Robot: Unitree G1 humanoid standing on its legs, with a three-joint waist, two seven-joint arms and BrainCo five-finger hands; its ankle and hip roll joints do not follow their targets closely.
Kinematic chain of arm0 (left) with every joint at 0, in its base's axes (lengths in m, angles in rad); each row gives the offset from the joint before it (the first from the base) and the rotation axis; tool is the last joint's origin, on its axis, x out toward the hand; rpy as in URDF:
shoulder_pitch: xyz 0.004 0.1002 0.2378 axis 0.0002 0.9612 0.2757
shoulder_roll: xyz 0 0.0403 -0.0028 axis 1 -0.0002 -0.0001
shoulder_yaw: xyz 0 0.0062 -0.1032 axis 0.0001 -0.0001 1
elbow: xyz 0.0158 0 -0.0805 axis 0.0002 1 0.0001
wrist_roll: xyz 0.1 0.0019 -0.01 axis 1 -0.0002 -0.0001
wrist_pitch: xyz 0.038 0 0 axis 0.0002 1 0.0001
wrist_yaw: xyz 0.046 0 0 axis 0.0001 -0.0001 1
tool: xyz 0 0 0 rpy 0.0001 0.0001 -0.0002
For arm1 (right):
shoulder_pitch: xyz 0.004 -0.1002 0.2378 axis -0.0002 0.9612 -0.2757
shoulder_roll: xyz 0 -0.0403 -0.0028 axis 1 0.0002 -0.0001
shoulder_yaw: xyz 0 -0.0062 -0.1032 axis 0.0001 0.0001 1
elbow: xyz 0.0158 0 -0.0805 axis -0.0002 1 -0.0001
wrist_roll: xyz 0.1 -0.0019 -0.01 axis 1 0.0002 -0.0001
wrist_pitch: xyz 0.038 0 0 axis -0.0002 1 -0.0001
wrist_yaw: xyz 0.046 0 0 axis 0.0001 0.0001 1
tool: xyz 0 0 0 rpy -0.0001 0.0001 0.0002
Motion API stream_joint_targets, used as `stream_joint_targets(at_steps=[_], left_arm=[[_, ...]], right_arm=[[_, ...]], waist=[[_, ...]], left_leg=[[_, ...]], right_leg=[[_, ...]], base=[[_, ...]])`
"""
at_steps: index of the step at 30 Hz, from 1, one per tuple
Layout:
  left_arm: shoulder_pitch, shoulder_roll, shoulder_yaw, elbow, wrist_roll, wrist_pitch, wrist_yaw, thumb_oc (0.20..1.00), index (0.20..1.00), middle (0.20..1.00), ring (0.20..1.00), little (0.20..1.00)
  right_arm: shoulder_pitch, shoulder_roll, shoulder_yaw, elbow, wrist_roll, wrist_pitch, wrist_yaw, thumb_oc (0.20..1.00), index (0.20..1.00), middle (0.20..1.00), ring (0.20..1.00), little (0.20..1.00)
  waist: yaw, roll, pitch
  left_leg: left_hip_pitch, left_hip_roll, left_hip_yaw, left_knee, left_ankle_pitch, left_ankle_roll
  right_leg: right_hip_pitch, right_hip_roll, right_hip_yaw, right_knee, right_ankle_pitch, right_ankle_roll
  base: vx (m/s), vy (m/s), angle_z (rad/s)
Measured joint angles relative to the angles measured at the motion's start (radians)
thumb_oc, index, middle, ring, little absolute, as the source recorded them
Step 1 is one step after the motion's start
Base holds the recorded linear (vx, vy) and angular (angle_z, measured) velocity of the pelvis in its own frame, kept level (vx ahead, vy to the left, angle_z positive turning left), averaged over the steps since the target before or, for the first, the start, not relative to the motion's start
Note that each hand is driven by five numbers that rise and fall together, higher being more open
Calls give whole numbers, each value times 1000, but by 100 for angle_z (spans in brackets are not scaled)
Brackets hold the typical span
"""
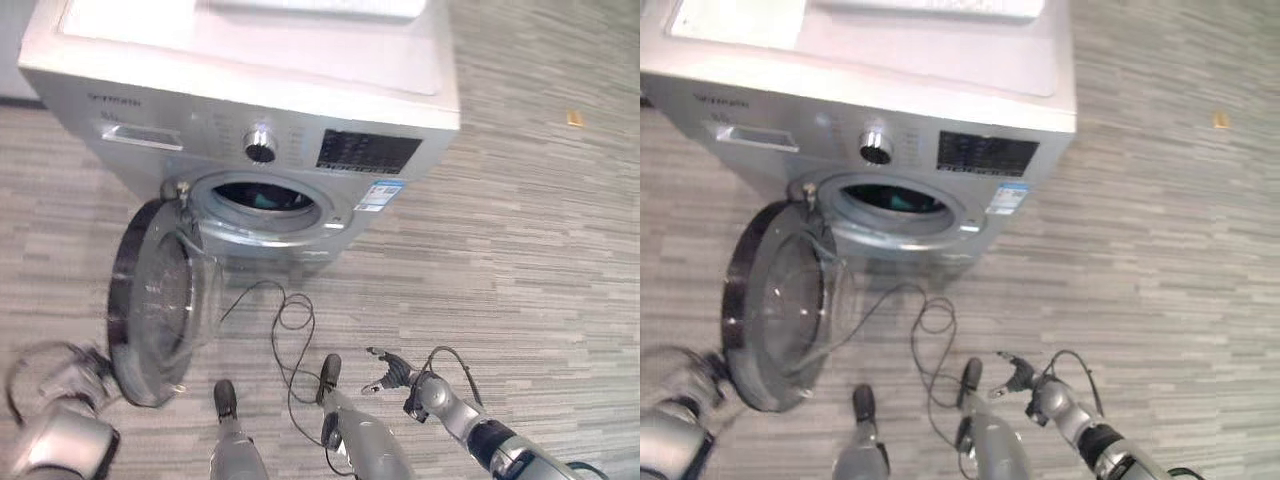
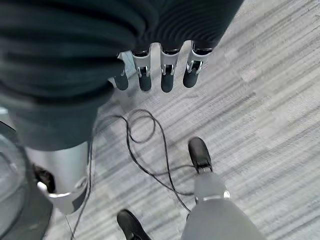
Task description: Grab the laundry basket,head to the washer,open it,put in the laundry and shut it.
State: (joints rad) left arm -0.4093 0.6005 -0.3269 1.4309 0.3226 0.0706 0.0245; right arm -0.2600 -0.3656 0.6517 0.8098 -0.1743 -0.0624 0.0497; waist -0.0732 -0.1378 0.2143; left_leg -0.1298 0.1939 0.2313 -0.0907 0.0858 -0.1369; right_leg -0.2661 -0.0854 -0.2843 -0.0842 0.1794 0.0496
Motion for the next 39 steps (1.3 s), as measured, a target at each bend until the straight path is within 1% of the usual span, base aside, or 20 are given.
stream_joint_targets(at_steps=[3, 4, 6, 8, 9, 11, 13, 15, 17, 19, 20, 23, 26, 29, 31, 33, 35, 36, 37, 39], left_arm=[[20, -53, -7, -11, -3, -8, -5, 1000, 1000, 1000, 1000, 1000], [23, -69, -29, -23, -11, -1, 2, 1000, 1000, 1000, 1000, 1000], [19, -129, -74, -41, -21, -11, 5, 1000, 1000, 1000, 1000, 1000], [-17, -158, -90, -60, -42, -24, 12, 1000, 1000, 1000, 1000, 1000], [-36, -172, -122, -79, -46, -32, 21, 1000, 1000, 1000, 1000, 1000], [-49, -229, -187, -123, -47, -48, 34, 1000, 1000, 1000, 1000, 1000], [-59, -281, -211, -164, -57, -50, 41, 1000, 1000, 1000, 1000, 1000], [-59, -322, -210, -222, -88, -91, 50, 1000, 1000, 1000, 1000, 1000], [-56, -366, -203, -285, -144, -93, 85, 1000, 1000, 1000, 1000, 1000], [-58, -423, -180, -307, -231, -113, 120, 1000, 1000, 1000, 1000, 1000], [-59, -494, -122, -322, -350, -136, 151, 1000, 1000, 1000, 1000, 1000], [-57, -557, -114, -322, -485, -163, 166, 1000, 1000, 1000, 1000, 1000], [-17, -564, -118, -375, -568, -178, 167, 1000, 1000, 1000, 1000, 1000], [54, -536, -117, -407, -591, -202, 165, 1000, 1000, 1000, 1000, 1000], [86, -523, -60, -401, -623, -217, 157, 1000, 1000, 1000, 1000, 1000], [100, -475, -48, -378, -635, -213, 166, 1000, 1000, 1000, 1000, 1000], [89, -446, -49, -378, -635, -213, 169, 1000, 1000, 1000, 1000, 1000], [70, -434, -41, -372, -635, -213, 174, 1000, 1000, 1000, 1000, 1000], [-9, -423, -49, -354, -635, -212, 194, 1000, 1000, 1000, 1000, 1000], [-108, -392, -60, -349, -630, -211, 205, 1000, 1000, 1000, 1000, 1000]], right_arm=[[30, -5, -1, 11, -8, 0, 17, 1000, 1000, 1000, 1000, 1000], [44, 3, -21, 60, -27, -8, 26, 1000, 1000, 1000, 1000, 1000], [86, 3, -33, 227, -51, 10, 48, 1000, 1000, 1000, 1000, 1000], [136, -11, -57, 280, -59, 20, 60, 1000, 1000, 1000, 1000, 1000], [168, -22, -73, 342, -78, 27, 69, 1000, 1000, 1000, 1000, 1000], [247, -36, -78, 421, -116, 39, 93, 1000, 1000, 1000, 1000, 1000], [319, -39, -85, 461, -130, 45, 106, 1000, 1000, 1000, 1000, 1000], [378, -33, -108, 474, -136, 48, 108, 1000, 1000, 1000, 1000, 1000], [414, -14, -198, 493, -131, 47, 100, 1000, 1000, 1000, 1000, 1000], [430, 3, -218, 489, -97, 48, 82, 1000, 1000, 1000, 1000, 1000], [429, 23, -228, 461, -50, 46, 62, 1000, 1000, 1000, 1000, 1000], [398, 43, -227, 410, -14, 27, 35, 1000, 1000, 1000, 1000, 1000], [357, 48, -229, 354, 24, 18, 11, 1000, 1000, 1000, 1000, 1000], [332, 44, -228, 329, 44, 15, -7, 1000, 1000, 1000, 1000, 1000], [333, 42, -227, 318, 46, 17, -9, 1000, 1000, 1000, 1000, 1000], [335, 36, -213, 285, 51, 15, -25, 1000, 1000, 1000, 1000, 1000], [334, 28, -194, 265, 54, 12, -27, 1000, 1000, 1000, 1000, 1000], [334, 25, -183, 256, 64, 9, -28, 1000, 1000, 1000, 1000, 1000], [329, 7, -148, 223, 66, -4, -33, 1000, 1000, 1000, 1000, 1000], [304, 5, -138, 208, 68, -5, -35, 1000, 1000, 1000, 1000, 1000]], waist=[[-6, 7, -31], [-11, 21, -52], [-22, 65, -120], [-39, 81, -134], [-49, 101, -148], [-41, 130, -163], [-50, 143, -169], [-55, 147, -169], [-68, 149, -168], [-70, 151, -167], [-76, 154, -163], [-92, 165, -151], [-97, 179, -141], [-76, 181, -133], [-70, 177, -127], [-51, 156, -92], [-50, 147, -81], [-52, 136, -75], [-54, 125, -69], [-60, 93, -51]], left_leg=[[31, 1, 21, 0, -9, 13], [46, 6, 49, -1, -27, 27], [72, 8, 78, -2, -43, 38], [77, 10, 83, -2, -51, 45], [76, 11, 78, -2, -53, 45], [76, 14, 65, -3, -55, 45], [76, 16, 58, -2, -56, 45], [74, 18, 52, -3, -56, 45], [76, 20, 42, -2, -56, 46], [76, 21, 42, 1, -56, 46], [77, 21, 41, 1, -56, 46], [77, 21, 42, 0, -56, 46], [77, 23, 42, 0, -56, 47], [78, 23, 38, 0, -56, 47], [75, 24, 28, 0, -57, 48], [66, 23, 18, 7, -50, 43], [37, 22, -3, 14, -51, 45], [17, 22, -10, 24, -45, 36], [-43, 21, -34, 38, -45, 38], [-68, 21, -31, 35, -30, 26]], right_leg=[[17, 5, 19, -2, -3, 10], [23, 13, 36, -2, -15, 33], [27, 11, 62, -2, -24, 56], [24, 13, 76, -2, -23, 61], [26, 14, 74, -2, -24, 62], [36, 15, 65, -2, -30, 67], [39, 16, 59, -2, -33, 69], [41, 17, 56, -2, -34, 70], [47, 17, 48, -2, -34, 70], [51, 18, 48, -2, -34, 70], [53, 18, 48, -2, -34, 70], [53, 18, 48, -2, -34, 70], [53, 21, 48, -2, -36, 69], [57, 21, 43, -2, -39, 70], [60, 21, 35, -3, -43, 69], [56, 19, 27, -2, -39, 71], [42, 16, 18, -2, -39, 70], [28, 20, 12, 0, -33, 69], [-12, 10, -6, 8, -34, 68], [-45, 15, 0, 10, -17, 55]], base=[[97, -7, -25], [84, -35, -54], [78, -72, -51], [63, -70, -15], [61, -64, -1], [39, -66, 12], [27, -51, 10], [23, -49, 4], [4, -48, 7], [-10, -49, 3], [-14, -30, 2], [-4, -10, -1], [-5, -10, 0], [-24, -26, 7], [-85, -40, 15], [-158, -65, 17], [-175, -85, 20], [-115, -57, 38], [-142, -49, 31], [-144, -44, 8]])
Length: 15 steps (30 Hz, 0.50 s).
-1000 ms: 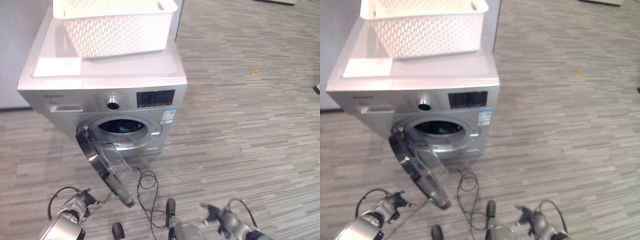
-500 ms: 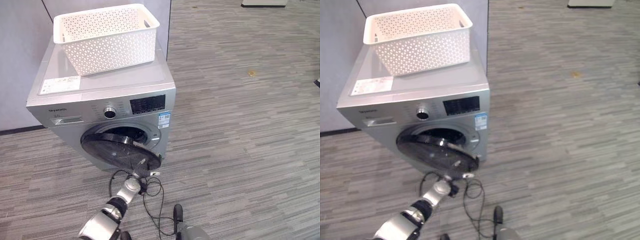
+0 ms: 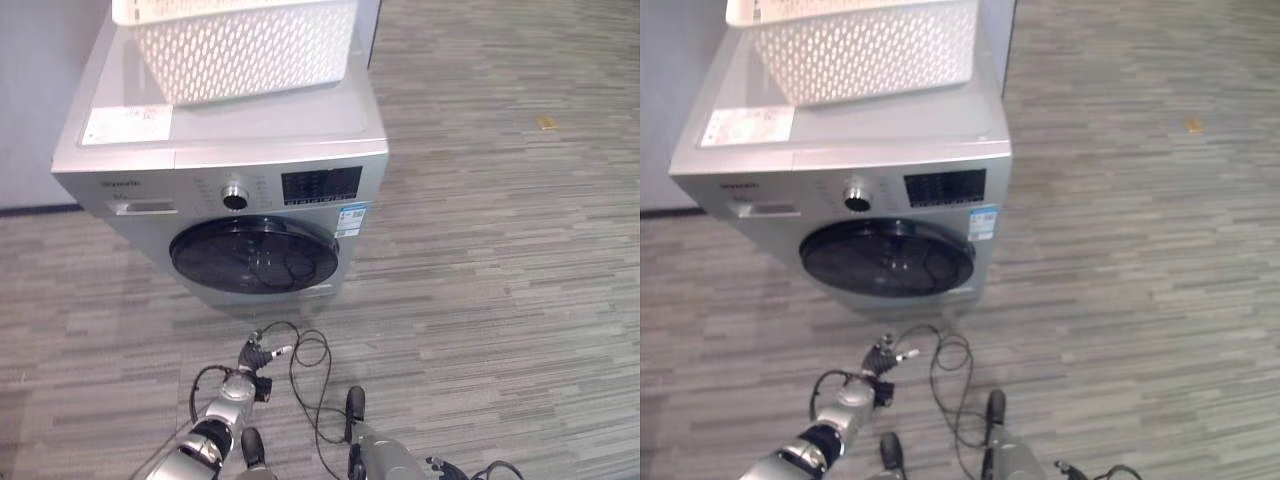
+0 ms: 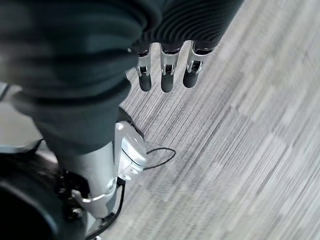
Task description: Grab the laundry basket,head to the washer,open it,put in the laundry and shut it.
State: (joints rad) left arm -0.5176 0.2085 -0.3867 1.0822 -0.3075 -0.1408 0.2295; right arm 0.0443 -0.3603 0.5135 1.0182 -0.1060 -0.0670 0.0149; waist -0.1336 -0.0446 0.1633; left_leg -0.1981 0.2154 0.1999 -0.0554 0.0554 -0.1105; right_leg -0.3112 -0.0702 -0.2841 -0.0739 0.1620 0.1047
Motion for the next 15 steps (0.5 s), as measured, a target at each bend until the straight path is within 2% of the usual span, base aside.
stream_joint_targets(at_steps=[1, 3, 4, 5, 6, 7, 8, 9, 10, 12, 15], left_arm=[[-106, 36, -22, 7, 13, 10, 4, 1000, 1000, 1000, 1000, 1000], [-268, 96, -109, 45, 70, 13, 1, 1000, 1000, 1000, 1000, 1000], [-327, 127, -158, 51, 96, 13, 0, 1000, 1000, 1000, 1000, 1000], [-402, 167, -192, 88, 151, 21, -9, 1000, 1000, 1000, 1000, 1000], [-402, 167, -192, 88, 151, 21, -9, 1000, 1000, 1000, 1000, 1000], [-554, 253, -334, 206, 365, 50, -95, 1000, 1000, 1000, 1000, 1000], [-573, 282, -359, 215, 396, 50, -129, 1000, 1000, 1000, 1000, 1000], [-584, 300, -410, 216, 475, 52, -133, 1000, 1000, 1000, 1000, 1000], [-603, 323, -473, 216, 510, 46, -141, 1000, 1000, 1000, 1000, 1000], [-606, 327, -445, 214, 556, 42, -137, 1000, 1000, 1000, 1000, 1000], [-625, 330, -425, 209, 560, 26, -125, 1000, 1000, 1000, 1000, 1000]], right_arm=[[-15, -19, 28, -62, 3, -6, -6, 1000, 1000, 1000, 1000, 1000], [-14, -52, 45, -171, 8, -6, -6, 1000, 1000, 1000, 1000, 1000], [-22, -65, 57, -202, 14, -9, -3, 1000, 1000, 1000, 1000, 1000], [-17, -79, 55, -243, 21, -21, -2, 1000, 1000, 1000, 1000, 1000], [-17, -79, 55, -243, 21, -21, -2, 1000, 1000, 1000, 1000, 1000], [23, -130, 9, -409, 36, -40, 19, 1000, 1000, 1000, 1000, 1000], [20, -132, -10, -439, 49, -47, 23, 1000, 1000, 1000, 1000, 1000], [24, -136, -27, -477, 54, -53, 35, 1000, 1000, 1000, 1000, 1000], [21, -137, -31, -496, 54, -64, 41, 1000, 1000, 1000, 1000, 1000], [13, -137, -27, -513, 54, -72, 49, 1000, 1000, 1000, 1000, 1000], [19, -138, -38, -504, 54, -86, 50, 1000, 1000, 1000, 1000, 1000]], waist=[[-26, -21, 9], [-62, -46, 12], [-81, -54, 14], [-111, -59, 13], [-111, -59, 13], [-154, -66, 9], [-165, -68, 9], [-187, -73, 8], [-194, -80, 10], [-217, -86, 14], [-225, -96, 20]], left_leg=[[-31, 0, -3, 3, 5, -5], [-69, 0, -1, -3, 8, -5], [-71, 2, 4, -13, 11, -5], [-60, -1, 18, -34, 25, -12], [-60, -1, 18, -34, 25, -12], [-102, -4, 57, -37, 21, -11], [-120, -1, 65, -37, 24, -15], [-140, -6, 85, -37, 25, -16], [-153, -6, 93, -37, 25, -17], [-171, -2, 93, -37, 28, -21], [-192, 1, 90, -37, 32, -27]], right_leg=[[-36, -2, -1, 16, 6, -9], [-77, -2, 7, 14, 6, -6], [-80, 0, 11, -3, 9, 6], [-84, 8, 28, -13, 29, -5], [-84, 8, 28, -13, 29, -5], [-156, 15, 80, -13, 44, -5], [-180, 13, 86, -13, 58, -14], [-219, 18, 108, -13, 77, -38], [-237, 18, 117, -13, 83, -45], [-258, 21, 119, -13, 85, -46], [-278, 23, 120, -13, 84, -44]], base=[[36, -6, -7], [43, 6, -7], [-69, 31, -21], [-46, 37, -18], [-46, 37, -54], [3, 41, -52], [-7, 36, -67], [-7, 36, -37], [-6, -3, -28], [0, -13, -10], [17, -23, 1]])
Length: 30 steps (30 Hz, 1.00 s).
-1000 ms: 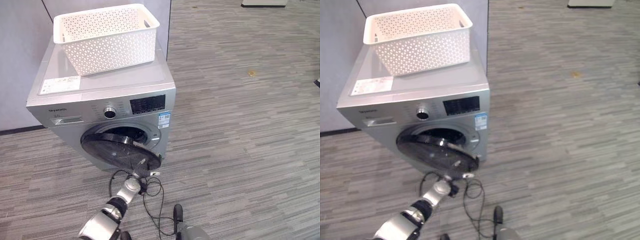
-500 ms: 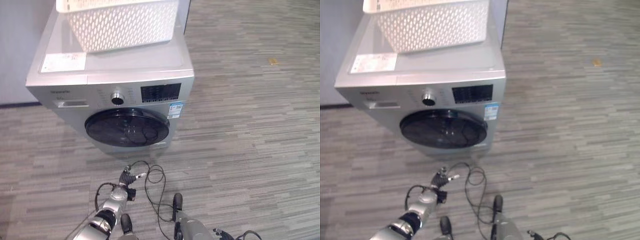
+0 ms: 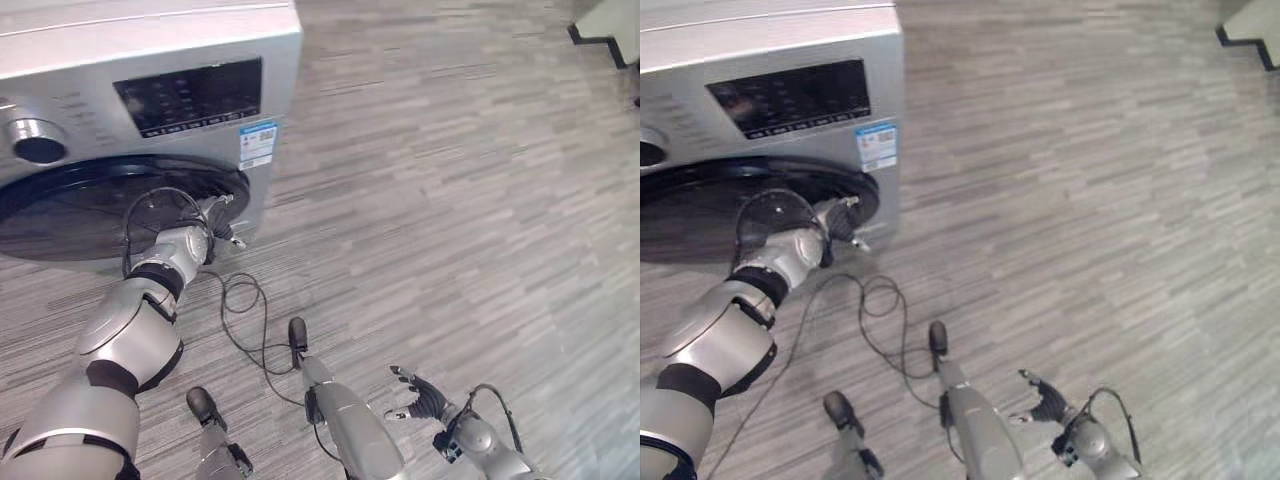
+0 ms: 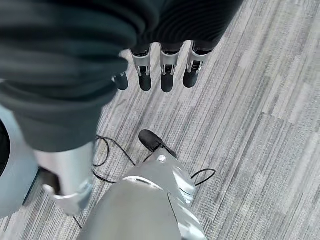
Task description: Grab the laundry basket,head to the washer,open it,put in the laundry and shut it.
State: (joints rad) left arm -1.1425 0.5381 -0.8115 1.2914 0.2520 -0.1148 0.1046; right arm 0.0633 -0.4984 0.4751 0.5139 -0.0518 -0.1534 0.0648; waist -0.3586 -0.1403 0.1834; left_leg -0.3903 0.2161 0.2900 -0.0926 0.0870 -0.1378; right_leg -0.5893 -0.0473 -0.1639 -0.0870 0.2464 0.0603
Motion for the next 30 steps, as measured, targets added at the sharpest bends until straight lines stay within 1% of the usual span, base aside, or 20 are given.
stream_joint_targets(at_steps=[2, 4, 7, 8, 9, 10, 11, 12, 13, 15, 17, 18, 19, 20, 22, 23, 24, 25, 26, 30], left_arm=[[-7, 7, 10, -18, -17, -7, 19, 1000, 1000, 1000, 1000, 1000], [10, 6, 54, -78, -67, -20, 48, 1000, 1000, 1000, 1000, 1000], [36, 8, 70, -147, -139, -39, 88, 1000, 1000, 1000, 1000, 1000], [62, 9, 113, -182, -162, -47, 97, 1000, 1000, 1000, 1000, 1000], [178, 9, 230, -305, -215, -68, 150, 1000, 1000, 1000, 1000, 1000], [265, 7, 281, -379, -227, -89, 176, 1000, 1000, 1000, 1000, 1000], [312, -2, 280, -392, -236, -102, 189, 1000, 1000, 1000, 1000, 1000], [405, -2, 327, -481, -248, -106, 201, 1000, 1000, 1000, 1000, 1000], [543, -19, 384, -572, -260, -143, 225, 1000, 1000, 1000, 1000, 1000], [702, -55, 442, -597, -307, -184, 215, 1000, 1000, 1000, 1000, 1000], [869, -86, 478, -588, -400, -187, 151, 1000, 1000, 1000, 1000, 1000], [961, -113, 481, -567, -449, -185, 115, 1000, 1000, 1000, 1000, 1000], [1012, -119, 492, -567, -471, -188, 94, 1000, 1000, 1000, 1000, 1000], [1061, -128, 506, -561, -494, -188, 68, 1000, 1000, 1000, 1000, 1000], [1157, -135, 486, -552, -515, -187, 29, 1000, 1000, 1000, 1000, 1000], [1190, -143, 484, -544, -516, -187, 15, 1000, 1000, 1000, 1000, 1000], [1226, -165, 489, -512, -516, -187, -3, 1000, 1000, 1000, 1000, 1000], [1310, -213, 485, -433, -511, -184, -20, 1000, 1000, 1000, 1000, 1000], [1334, -217, 482, -414, -499, -184, -19, 1000, 1000, 1000, 1000, 1000], [1323, -236, 486, -295, -362, -181, 2, 1000, 1000, 1000, 1000, 1000]], right_arm=[[-1, 2, -2, 17, 0, 0, -4, 1000, 1000, 1000, 1000, 1000], [-10, 15, 3, 47, 0, 0, -18, 1000, 1000, 1000, 1000, 1000], [-11, 19, 10, 61, 0, -1, -20, 1000, 1000, 1000, 1000, 1000], [-15, 20, 13, 61, 0, -1, -21, 1000, 1000, 1000, 1000, 1000], [-21, 22, 17, 65, 0, -1, -24, 1000, 1000, 1000, 1000, 1000], [-18, 24, 17, 71, -1, -1, -33, 1000, 1000, 1000, 1000, 1000], [-11, 23, 17, 77, -1, -5, -42, 1000, 1000, 1000, 1000, 1000], [-12, 36, 6, 102, -1, -9, -48, 1000, 1000, 1000, 1000, 1000], [-7, 47, -2, 135, -1, -17, -65, 1000, 1000, 1000, 1000, 1000], [-20, 76, -13, 212, -3, -18, -72, 1000, 1000, 1000, 1000, 1000], [-39, 102, -22, 292, -12, -17, -82, 1000, 1000, 1000, 1000, 1000], [-39, 108, -32, 313, -15, -18, -84, 1000, 1000, 1000, 1000, 1000], [-44, 116, -44, 330, -16, -16, -83, 1000, 1000, 1000, 1000, 1000], [-47, 126, -63, 348, -19, -7, -83, 1000, 1000, 1000, 1000, 1000], [-51, 129, -70, 377, -20, 1, -82, 1000, 1000, 1000, 1000, 1000], [-49, 133, -83, 399, -21, 3, -82, 1000, 1000, 1000, 1000, 1000], [-49, 137, -100, 430, -21, 4, -82, 1000, 1000, 1000, 1000, 1000], [-21, 148, -100, 537, -22, 15, -81, 1000, 1000, 1000, 1000, 1000], [-14, 152, -101, 564, -23, 15, -81, 1000, 1000, 1000, 1000, 1000], [-7, 184, -132, 650, -24, 23, -86, 1000, 1000, 1000, 1000, 1000]], waist=[[-1, -4, 4], [12, -9, 9], [25, -8, 10], [27, -7, 10], [40, 3, 17], [46, 10, 23], [55, 19, 27], [70, 31, 34], [101, 63, 39], [136, 85, 39], [163, 105, 28], [193, 125, 17], [211, 131, 13], [224, 134, 12], [250, 144, -16], [259, 149, -34], [271, 158, -41], [307, 177, -124], [324, 180, -153], [349, 174, -181]], left_leg=[[-13, 2, -4, 0, 4, -5], [-14, 5, -5, 0, 7, -10], [-10, 10, -5, 0, 10, -15], [-3, 12, -4, 0, 11, -16], [36, 17, -3, -1, 10, -16], [71, 18, -5, -1, 10, -16], [97, 18, -8, -1, 10, -16], [137, 23, -8, -5, 0, -19], [183, 21, -9, -1, -8, -28], [236, 24, -9, -1, -24, -17], [285, 19, -8, -1, -29, -17], [295, 13, -14, -1, -34, -9], [303, 13, -19, -1, -45, -1], [322, 11, -23, -1, -49, -2], [340, 2, -33, -1, -57, 11], [343, 0, -37, -1, -66, 25], [361, -6, -45, -1, -68, 28], [395, -15, -68, -5, -91, 43], [394, -18, -74, -6, -93, 45], [414, -34, -125, -5, -93, 46]], right_leg=[[-11, 0, -1, 0, -5, 9], [-13, 2, -2, 0, -17, 23], [-8, 7, -3, 0, -16, 22], [-2, 8, -4, 0, -15, 21], [36, 12, -7, 0, -12, 16], [69, 14, -6, 0, -16, 12], [99, 14, -6, 0, -22, 11], [139, 16, -11, 0, -42, 14], [191, 19, -23, 0, -50, 18], [245, 15, -23, 0, -73, 28], [293, 11, -17, -1, -74, 27], [313, 3, -34, -1, -80, 32], [323, 1, -35, -1, -89, 43], [341, -1, -35, -1, -87, 42], [367, -11, -43, -1, -94, 49], [373, -15, -46, -1, -96, 53], [402, -23, -60, -1, -98, 55], [454, -36, -79, -6, -127, 77], [459, -41, -84, -8, -128, 78], [510, -62, -127, -9, -142, 96]], base=[[46, -31, 3], [36, -10, 0], [42, 17, -2], [54, 20, -7], [103, 26, -9], [88, 20, -6], [0, 0, 0], [45, 16, 6], [85, 36, 7], [137, 62, 6], [111, 41, 9], [126, 43, 18], [99, 47, 20], [48, 23, 15], [62, 40, 14], [76, 42, 16], [78, 60, 40], [67, 43, 41], [35, 49, 48], [19, 33, 35]])
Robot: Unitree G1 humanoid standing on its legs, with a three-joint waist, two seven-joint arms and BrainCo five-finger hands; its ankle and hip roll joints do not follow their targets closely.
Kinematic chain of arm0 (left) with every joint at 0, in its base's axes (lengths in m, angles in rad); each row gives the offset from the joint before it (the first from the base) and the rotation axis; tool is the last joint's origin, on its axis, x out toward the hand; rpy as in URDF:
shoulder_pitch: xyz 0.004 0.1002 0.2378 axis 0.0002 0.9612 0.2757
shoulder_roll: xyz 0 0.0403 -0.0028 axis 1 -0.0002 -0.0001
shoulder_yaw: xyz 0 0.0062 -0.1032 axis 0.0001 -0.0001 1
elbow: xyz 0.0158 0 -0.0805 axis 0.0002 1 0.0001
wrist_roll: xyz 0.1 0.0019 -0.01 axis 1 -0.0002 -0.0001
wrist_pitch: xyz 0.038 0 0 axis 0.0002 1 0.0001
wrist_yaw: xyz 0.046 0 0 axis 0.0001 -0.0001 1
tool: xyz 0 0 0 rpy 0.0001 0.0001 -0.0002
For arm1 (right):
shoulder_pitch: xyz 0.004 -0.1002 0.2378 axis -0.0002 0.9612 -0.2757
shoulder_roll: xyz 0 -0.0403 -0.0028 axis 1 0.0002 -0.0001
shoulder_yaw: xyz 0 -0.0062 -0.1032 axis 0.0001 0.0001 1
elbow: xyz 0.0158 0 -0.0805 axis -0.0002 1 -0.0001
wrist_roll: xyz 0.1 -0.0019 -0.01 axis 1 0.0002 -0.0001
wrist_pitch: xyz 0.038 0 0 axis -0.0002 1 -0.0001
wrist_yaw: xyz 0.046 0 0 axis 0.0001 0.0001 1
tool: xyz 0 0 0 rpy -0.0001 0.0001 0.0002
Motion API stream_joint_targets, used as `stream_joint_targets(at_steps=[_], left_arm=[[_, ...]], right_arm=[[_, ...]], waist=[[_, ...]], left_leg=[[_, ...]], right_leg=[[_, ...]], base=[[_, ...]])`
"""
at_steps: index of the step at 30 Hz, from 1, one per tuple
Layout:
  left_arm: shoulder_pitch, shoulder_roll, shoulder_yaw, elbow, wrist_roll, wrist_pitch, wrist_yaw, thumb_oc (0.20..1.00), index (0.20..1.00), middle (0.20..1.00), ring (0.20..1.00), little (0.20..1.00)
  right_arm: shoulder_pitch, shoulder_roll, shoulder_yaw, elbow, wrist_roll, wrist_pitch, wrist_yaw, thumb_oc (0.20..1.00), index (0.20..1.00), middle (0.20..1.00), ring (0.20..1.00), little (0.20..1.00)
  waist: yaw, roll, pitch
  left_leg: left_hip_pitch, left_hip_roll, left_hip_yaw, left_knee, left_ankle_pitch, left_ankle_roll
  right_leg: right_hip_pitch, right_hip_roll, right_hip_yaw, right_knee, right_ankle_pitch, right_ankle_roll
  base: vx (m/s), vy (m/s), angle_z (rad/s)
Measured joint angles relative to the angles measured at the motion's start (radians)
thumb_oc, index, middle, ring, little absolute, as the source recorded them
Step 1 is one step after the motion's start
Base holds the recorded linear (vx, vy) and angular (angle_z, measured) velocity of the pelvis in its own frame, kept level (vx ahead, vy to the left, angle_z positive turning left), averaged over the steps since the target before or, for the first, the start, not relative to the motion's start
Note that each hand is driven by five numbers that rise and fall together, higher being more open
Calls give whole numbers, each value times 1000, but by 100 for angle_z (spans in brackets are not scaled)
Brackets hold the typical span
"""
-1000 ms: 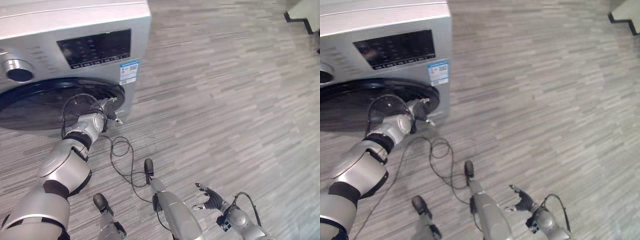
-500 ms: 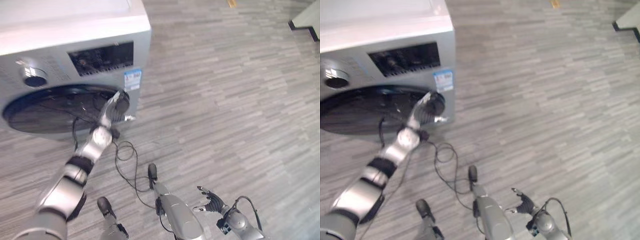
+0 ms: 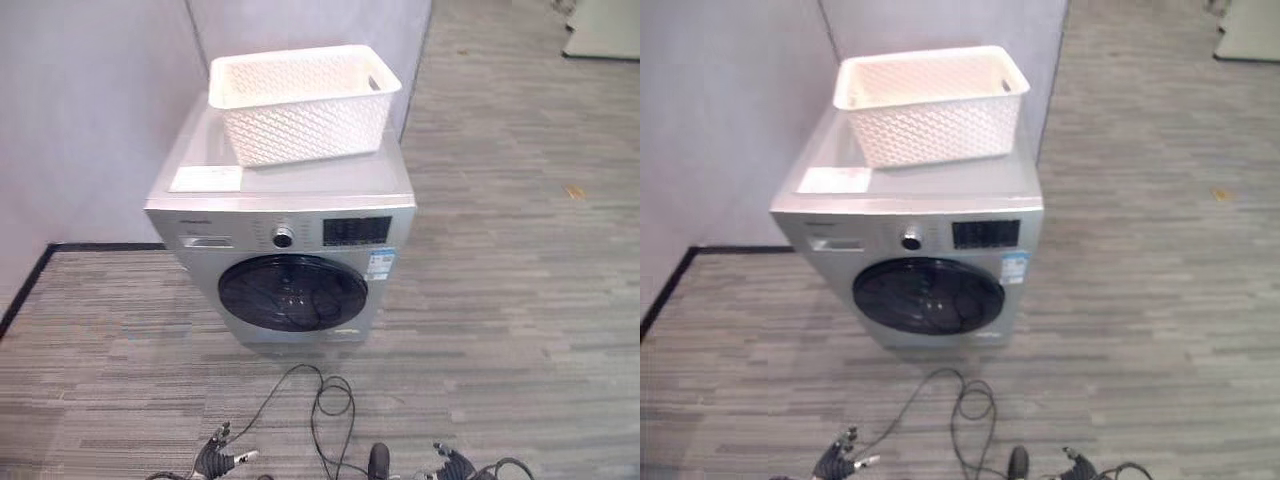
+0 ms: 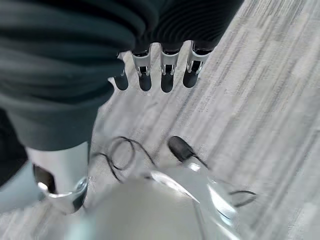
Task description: Grab the laundry basket,head to the washer,open it,put in the laundry and shut it.
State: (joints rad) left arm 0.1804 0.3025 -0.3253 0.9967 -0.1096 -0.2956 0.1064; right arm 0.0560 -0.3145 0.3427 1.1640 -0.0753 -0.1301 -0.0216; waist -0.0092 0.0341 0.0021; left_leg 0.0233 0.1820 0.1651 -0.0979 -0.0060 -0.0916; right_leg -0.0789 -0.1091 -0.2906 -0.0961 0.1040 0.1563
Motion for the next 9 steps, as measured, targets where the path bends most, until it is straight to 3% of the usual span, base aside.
stream_joint_targets(at_steps=[5, 9], left_arm=[[-35, -75, 105, 169, 0, 39, 8, 1000, 1000, 1000, 1000, 1000], [-38, -72, 101, 141, -2, 44, 5, 1000, 1000, 1000, 1000, 1000]], right_arm=[[15, 28, -9, 1, 3, 18, -2, 1000, 1000, 1000, 1000, 1000], [8, 28, -6, -20, 3, 25, 1, 1000, 1000, 1000, 1000, 1000]], waist=[[-2, -11, -9], [1, -9, -5]], left_leg=[[22, -8, -26, 4, -1, 2], [28, -11, -37, 4, -1, 3]], right_leg=[[37, -11, -25, 0, -2, 1], [46, -13, -29, 0, -2, -2]], base=[[17, 26, 15], [-17, 28, 4]])
